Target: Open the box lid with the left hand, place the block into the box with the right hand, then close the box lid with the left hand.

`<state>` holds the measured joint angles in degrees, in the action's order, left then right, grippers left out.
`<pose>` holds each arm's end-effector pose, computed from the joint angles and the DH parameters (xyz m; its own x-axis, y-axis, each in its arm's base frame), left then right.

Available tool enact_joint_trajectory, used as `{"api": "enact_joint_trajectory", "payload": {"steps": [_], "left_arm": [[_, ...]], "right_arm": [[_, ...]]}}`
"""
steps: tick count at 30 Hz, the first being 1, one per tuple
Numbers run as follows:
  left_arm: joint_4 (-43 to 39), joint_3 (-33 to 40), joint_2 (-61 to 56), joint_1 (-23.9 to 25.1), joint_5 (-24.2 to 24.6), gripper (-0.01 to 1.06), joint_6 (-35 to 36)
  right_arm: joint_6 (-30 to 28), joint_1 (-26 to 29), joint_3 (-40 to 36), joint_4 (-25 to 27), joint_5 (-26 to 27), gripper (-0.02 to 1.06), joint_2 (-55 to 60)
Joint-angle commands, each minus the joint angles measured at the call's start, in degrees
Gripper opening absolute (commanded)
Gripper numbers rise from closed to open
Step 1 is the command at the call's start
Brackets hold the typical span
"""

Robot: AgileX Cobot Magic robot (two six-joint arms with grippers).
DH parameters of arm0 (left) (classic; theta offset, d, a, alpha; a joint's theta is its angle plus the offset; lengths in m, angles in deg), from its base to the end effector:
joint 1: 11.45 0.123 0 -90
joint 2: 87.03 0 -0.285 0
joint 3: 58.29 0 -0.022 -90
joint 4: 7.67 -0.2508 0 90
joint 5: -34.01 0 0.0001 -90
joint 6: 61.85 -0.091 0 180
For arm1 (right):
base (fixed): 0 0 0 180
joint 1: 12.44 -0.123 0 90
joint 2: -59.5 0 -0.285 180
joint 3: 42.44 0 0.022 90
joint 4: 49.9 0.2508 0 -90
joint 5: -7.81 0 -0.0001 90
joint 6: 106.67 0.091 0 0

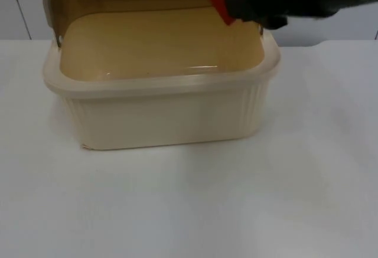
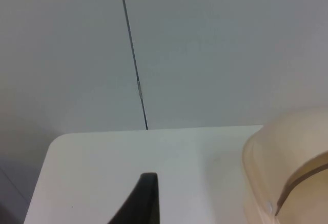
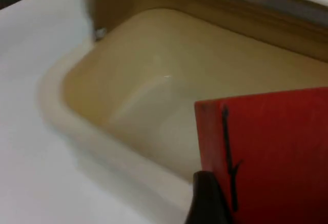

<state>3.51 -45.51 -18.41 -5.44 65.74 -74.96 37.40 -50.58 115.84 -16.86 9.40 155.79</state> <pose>0.2240 0.0142 0.4127 -0.3828 0.0219 -0.9236 0.0133 0.9997 0.0183 0.2716 0.2116 0.2670 -0.3220 -0.3171 -0.8921 -0.6240 0.7797 -0.0520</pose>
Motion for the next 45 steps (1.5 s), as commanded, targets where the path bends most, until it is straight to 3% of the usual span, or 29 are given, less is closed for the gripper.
{"api": "enact_joint_trajectory", "payload": {"steps": [1,12,21,24,27,28,32,33,34,40,44,45], "left_arm": [[0.0,0.0,-0.2,-0.2,-0.6,1.05,0.3],[0.0,0.0,-0.2,-0.2,-0.6,1.05,0.3],[0.0,0.0,-0.2,-0.2,-0.7,1.05,0.3],[-0.1,0.0,-0.2,-0.2,-0.6,1.05,0.3],[-0.1,0.0,-0.2,-0.2,-0.6,1.05,0.3],[-0.1,0.0,-0.2,-0.2,-0.6,1.05,0.3],[-0.1,0.0,-0.2,-0.2,-0.6,1.05,0.3],[-0.1,0.0,-0.2,-0.2,-0.6,1.05,0.3],[-0.1,0.0,-0.2,-0.2,-0.5,1.05,0.3],[0.1,0.0,-0.2,-0.2,0.1,1.05,0.3],[0.1,0.0,-0.2,-0.2,0.5,1.05,0.3],[0.1,0.0,-0.2,-0.2,0.5,1.05,0.3]], "right_arm": [[1.0,-0.4,0.4,1.7,6.8,0.0,3.5],[-1.4,-0.4,9.5,1.8,13.6,0.0,18.1],[-0.9,-0.4,14.7,2.0,13.5,0.02,24.0],[-0.5,-0.4,14.7,3.3,13.7,0.12,24.0],[-0.5,-0.4,14.7,3.5,13.5,0.41,24.0],[-0.5,-0.4,14.7,3.5,13.5,0.41,24.0],[-0.5,-0.4,14.7,3.5,12.3,0.92,24.0],[-0.5,-0.4,14.7,3.5,12.3,0.92,24.0],[-0.6,-0.4,14.7,3.4,11.6,1.06,24.0],[-1.1,-0.4,14.7,3.2,9.2,1.05,23.4],[-2.3,-0.4,14.7,3.1,1.0,1.05,20.1],[-2.3,-0.4,14.7,3.1,1.0,1.05,20.1]]}}
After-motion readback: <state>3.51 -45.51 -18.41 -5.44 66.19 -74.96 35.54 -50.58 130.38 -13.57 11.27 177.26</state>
